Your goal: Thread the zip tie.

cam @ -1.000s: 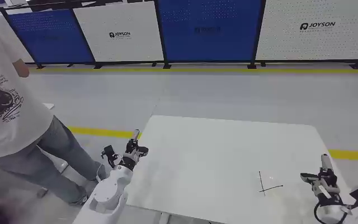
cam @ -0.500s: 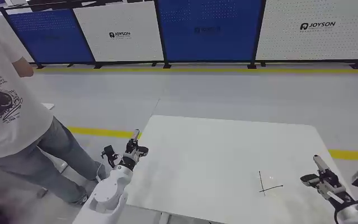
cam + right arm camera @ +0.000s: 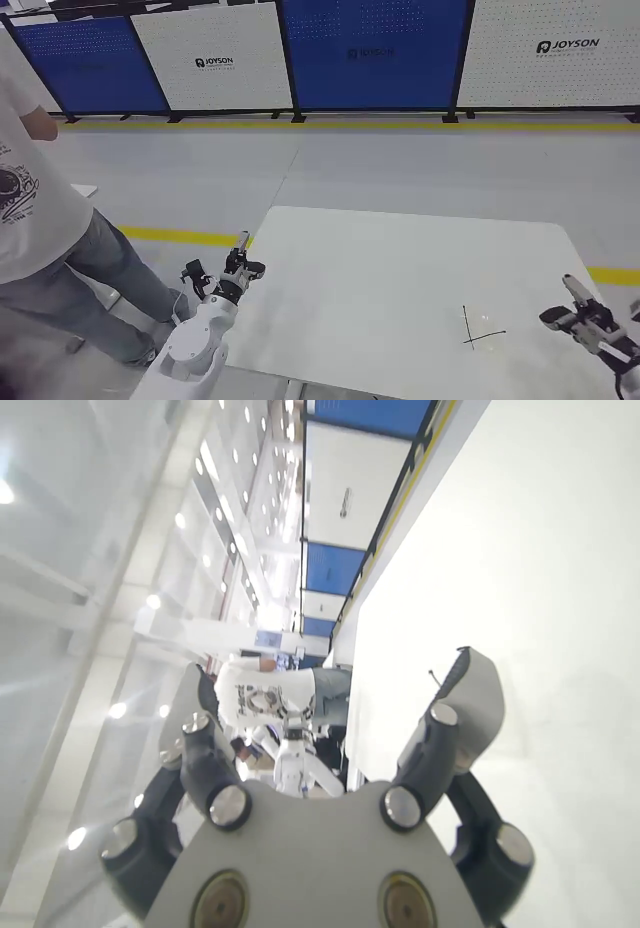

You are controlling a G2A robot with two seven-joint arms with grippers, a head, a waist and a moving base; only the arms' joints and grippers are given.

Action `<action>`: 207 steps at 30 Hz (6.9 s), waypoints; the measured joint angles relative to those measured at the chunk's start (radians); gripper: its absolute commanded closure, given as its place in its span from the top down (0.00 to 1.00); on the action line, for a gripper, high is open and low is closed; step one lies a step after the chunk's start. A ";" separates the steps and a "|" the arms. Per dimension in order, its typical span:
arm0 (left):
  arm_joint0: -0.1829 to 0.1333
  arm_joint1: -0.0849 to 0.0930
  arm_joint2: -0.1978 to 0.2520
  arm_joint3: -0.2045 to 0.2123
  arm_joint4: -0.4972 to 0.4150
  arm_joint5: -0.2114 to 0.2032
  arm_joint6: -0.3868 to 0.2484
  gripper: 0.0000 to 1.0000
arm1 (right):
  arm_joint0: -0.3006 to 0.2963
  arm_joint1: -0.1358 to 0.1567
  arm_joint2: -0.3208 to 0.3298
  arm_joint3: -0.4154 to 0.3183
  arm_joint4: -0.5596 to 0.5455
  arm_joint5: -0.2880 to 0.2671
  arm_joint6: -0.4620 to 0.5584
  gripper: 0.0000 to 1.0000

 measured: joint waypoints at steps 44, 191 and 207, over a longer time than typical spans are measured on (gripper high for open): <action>0.000 0.000 0.000 0.000 0.000 0.000 0.000 1.00 | 0.326 0.107 -0.248 0.368 -0.247 -0.178 0.520 1.00; 0.000 0.000 0.000 0.000 0.000 0.000 0.000 1.00 | 0.407 0.195 -0.458 0.496 0.240 -0.382 0.463 0.00; 0.000 0.000 0.000 0.000 0.000 0.000 0.000 1.00 | 0.407 0.195 -0.458 0.497 0.240 -0.382 0.463 0.00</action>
